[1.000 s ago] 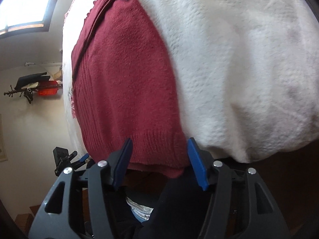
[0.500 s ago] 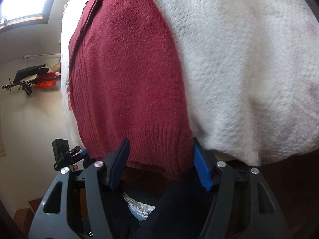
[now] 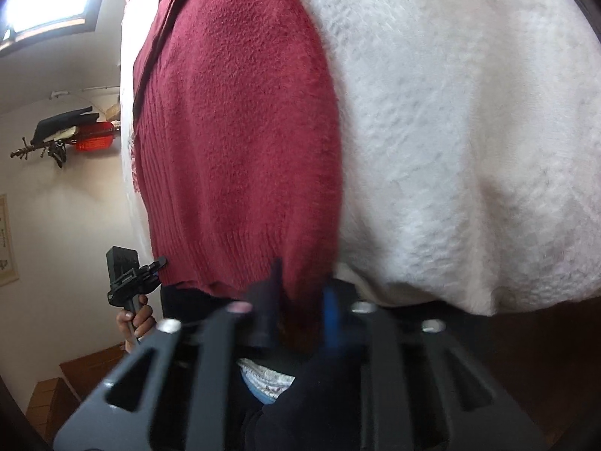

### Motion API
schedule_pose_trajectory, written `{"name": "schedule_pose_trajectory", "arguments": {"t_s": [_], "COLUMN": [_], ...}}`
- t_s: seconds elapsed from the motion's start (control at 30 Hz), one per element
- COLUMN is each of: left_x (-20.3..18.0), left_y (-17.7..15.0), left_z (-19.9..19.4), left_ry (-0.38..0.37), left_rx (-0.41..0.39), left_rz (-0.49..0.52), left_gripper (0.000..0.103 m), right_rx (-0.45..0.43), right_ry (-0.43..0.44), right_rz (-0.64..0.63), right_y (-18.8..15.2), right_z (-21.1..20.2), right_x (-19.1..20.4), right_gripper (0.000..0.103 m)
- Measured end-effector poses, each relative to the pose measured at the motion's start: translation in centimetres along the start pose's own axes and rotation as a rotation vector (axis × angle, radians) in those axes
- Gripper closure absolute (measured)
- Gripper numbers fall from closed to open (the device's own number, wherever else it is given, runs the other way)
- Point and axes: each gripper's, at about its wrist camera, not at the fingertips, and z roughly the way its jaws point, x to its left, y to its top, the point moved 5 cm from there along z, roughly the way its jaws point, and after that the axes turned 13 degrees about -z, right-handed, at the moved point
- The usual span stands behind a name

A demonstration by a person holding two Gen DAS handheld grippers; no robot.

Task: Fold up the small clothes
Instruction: 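Lift the hem with both tools and fold it up toward the collar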

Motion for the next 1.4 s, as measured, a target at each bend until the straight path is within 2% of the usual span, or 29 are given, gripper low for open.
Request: {"name": "schedule_pose_trajectory", "arguments": {"t_s": [0.1,0.4,0.67,0.93,1.07,1.2,1.4], "left_x": [-0.6,-3.9,-7.7,-11.1,-12.0,-13.1,-14.9], "left_y": [-0.7,-2.5,-2.7,-0.2,1.5,3.3,7.6], "left_z": [-0.7,-4.9,-8.5,-10.6,-10.0,-10.1,-10.2], "left_ry": [-0.039,-0.188,-0.300,-0.338,-0.346,-0.390,-0.413], "left_rx": [-0.030,-0.100,-0.129,-0.151,-0.155,-0.166,-0.189], "left_rz": [-0.011,0.008,0.041,0.061,0.028,-0.006,-0.055], "left_gripper": [0.096,0.097,0.097,0.097,0.098,0.098,0.098], "right_rx": [-0.035,-0.164,-0.267,-0.329,-0.339,-0.354,-0.363], "right_ry": [0.030,0.096,0.164,0.208,0.207,0.221,0.219], "right_rz": [-0.001,-0.041,-0.088,-0.106,-0.113,-0.104,-0.086], "right_y": [-0.4,-0.9,0.9,4.1,5.8,7.7,12.2], "right_z": [-0.7,-5.2,-8.9,-11.4,-12.0,-12.6,-13.0], "right_x": [0.5,3.6,7.5,10.1,11.1,11.5,11.7], "right_gripper": [0.097,0.098,0.098,0.098,0.098,0.098,0.098]}}
